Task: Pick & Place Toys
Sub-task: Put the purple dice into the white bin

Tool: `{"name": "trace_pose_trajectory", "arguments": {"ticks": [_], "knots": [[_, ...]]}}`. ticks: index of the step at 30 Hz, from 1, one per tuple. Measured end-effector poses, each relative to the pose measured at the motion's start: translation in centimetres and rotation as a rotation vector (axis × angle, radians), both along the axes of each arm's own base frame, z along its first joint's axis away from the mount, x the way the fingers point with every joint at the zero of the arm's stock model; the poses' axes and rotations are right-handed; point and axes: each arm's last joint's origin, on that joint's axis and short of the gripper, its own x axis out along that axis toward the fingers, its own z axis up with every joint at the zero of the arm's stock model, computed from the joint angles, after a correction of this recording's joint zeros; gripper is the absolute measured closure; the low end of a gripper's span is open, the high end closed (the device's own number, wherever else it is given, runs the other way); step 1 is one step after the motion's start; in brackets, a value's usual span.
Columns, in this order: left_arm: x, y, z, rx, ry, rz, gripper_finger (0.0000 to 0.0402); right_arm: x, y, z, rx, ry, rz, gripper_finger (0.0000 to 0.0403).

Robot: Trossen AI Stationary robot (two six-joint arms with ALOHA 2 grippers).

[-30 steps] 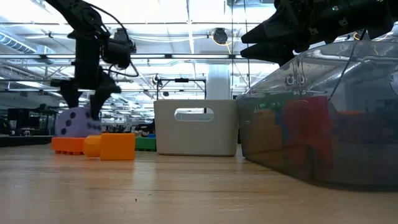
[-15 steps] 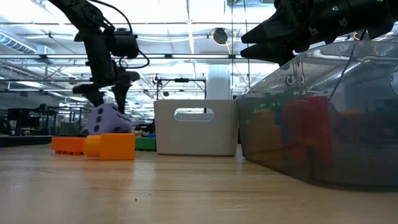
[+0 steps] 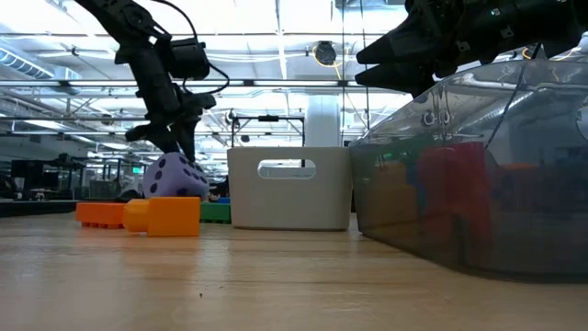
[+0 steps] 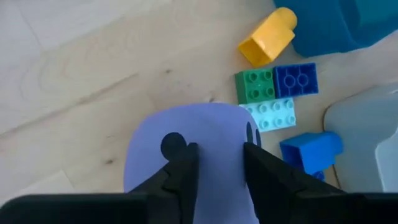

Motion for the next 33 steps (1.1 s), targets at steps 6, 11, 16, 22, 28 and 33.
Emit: {"name": "trace_pose_trajectory", "arguments": {"ticks": [6,11,16,22,28,33], "knots": [[0.2,-0.5,-0.1,0.038,0.042,-0.007,0.022,0.0,0.0,0.0,0.0,0.0,0.0,0.0206],[0.0,-0.7,-0.2,0.034,0.076,-0.021,0.0158,0.0,0.0,0.0,0.0,0.0,0.0,0.0206],[-0.4,-0.9,-0.4,0.035,0.134,-0.028,0.0125,0.0,0.0,0.0,0.0,0.0,0.0,0.0206],[-0.8,-1.0,-0.5,0.049,0.195,-0.038,0.0145,0.0,0.0,0.0,0.0,0.0,0.0,0.0206],[-0.9,-1.1,-0.7,0.033,0.201,-0.041,0.0215,0.0,0.0,0.0,0.0,0.0,0.001,0.0206],[-1.1,-1.2,-1.1,0.039,0.22,-0.037,0.0258,0.0,0.0,0.0,0.0,0.0,0.0,0.0206]]}}
